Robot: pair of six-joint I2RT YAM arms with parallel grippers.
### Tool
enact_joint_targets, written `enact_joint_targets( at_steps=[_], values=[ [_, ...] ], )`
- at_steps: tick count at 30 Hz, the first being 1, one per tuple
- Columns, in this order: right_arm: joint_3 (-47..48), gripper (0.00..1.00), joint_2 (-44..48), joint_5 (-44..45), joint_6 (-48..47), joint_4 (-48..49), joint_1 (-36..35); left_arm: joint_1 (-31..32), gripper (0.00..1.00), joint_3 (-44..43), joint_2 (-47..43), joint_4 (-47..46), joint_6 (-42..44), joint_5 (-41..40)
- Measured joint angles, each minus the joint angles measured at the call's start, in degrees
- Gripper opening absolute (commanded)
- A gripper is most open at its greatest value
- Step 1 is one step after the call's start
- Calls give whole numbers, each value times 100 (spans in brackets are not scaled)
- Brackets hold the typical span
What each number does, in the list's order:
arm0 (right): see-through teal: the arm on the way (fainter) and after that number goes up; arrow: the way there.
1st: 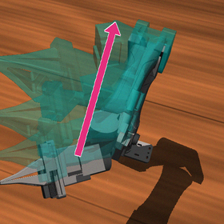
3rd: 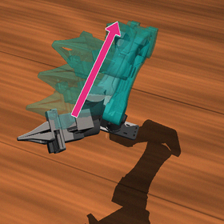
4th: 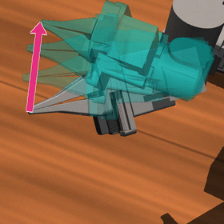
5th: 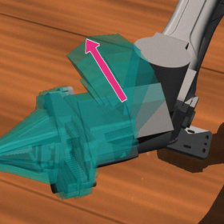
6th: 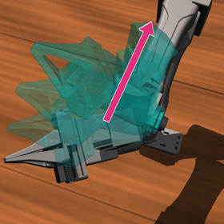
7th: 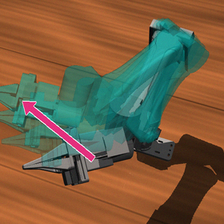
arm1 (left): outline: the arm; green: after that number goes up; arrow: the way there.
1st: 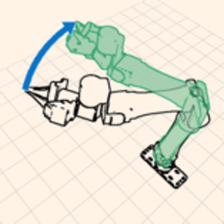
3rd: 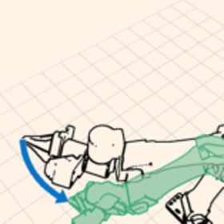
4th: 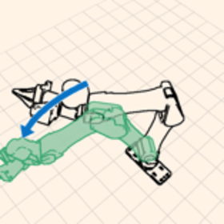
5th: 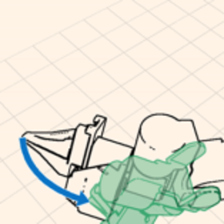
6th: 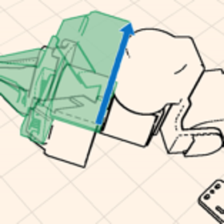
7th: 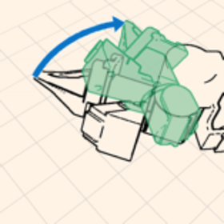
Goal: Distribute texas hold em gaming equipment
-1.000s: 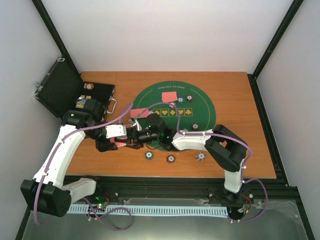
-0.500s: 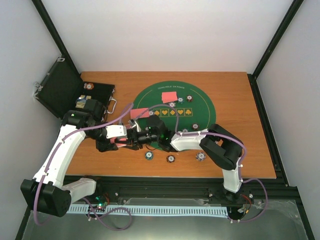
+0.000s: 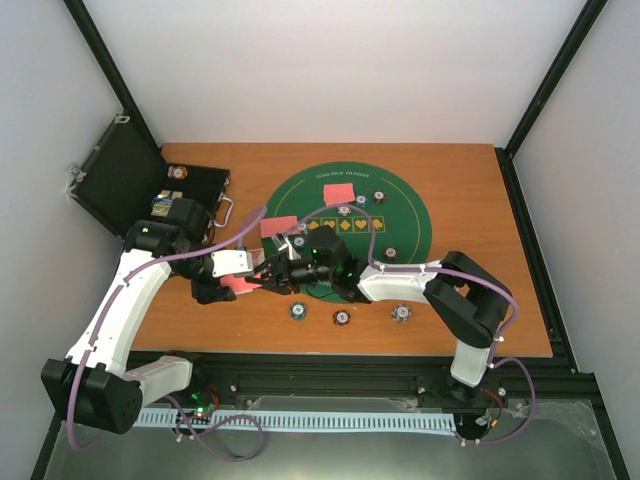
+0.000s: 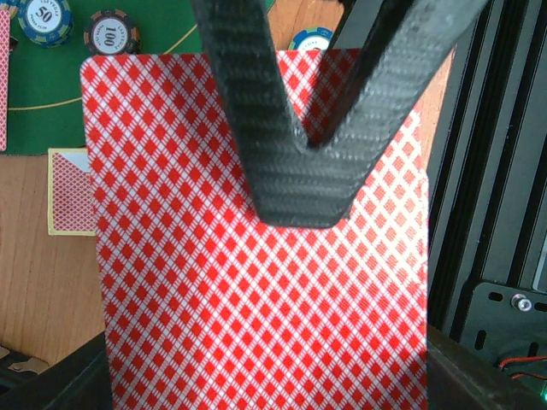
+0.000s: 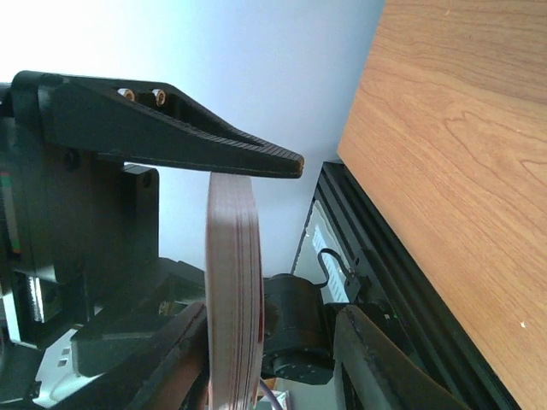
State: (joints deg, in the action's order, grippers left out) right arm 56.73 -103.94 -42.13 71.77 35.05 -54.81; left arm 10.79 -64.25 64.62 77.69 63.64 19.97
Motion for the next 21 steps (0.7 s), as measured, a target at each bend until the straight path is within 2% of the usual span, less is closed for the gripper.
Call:
enact_joint_targets(
  at_steps=[9, 21],
  values=[
    [-35, 4, 411, 129, -221, -501, 15, 0, 2, 0, 0, 4, 2, -17],
    [-284, 3, 970, 256, -337, -1010, 125, 0, 2, 0, -33, -7, 2, -11]
  ],
)
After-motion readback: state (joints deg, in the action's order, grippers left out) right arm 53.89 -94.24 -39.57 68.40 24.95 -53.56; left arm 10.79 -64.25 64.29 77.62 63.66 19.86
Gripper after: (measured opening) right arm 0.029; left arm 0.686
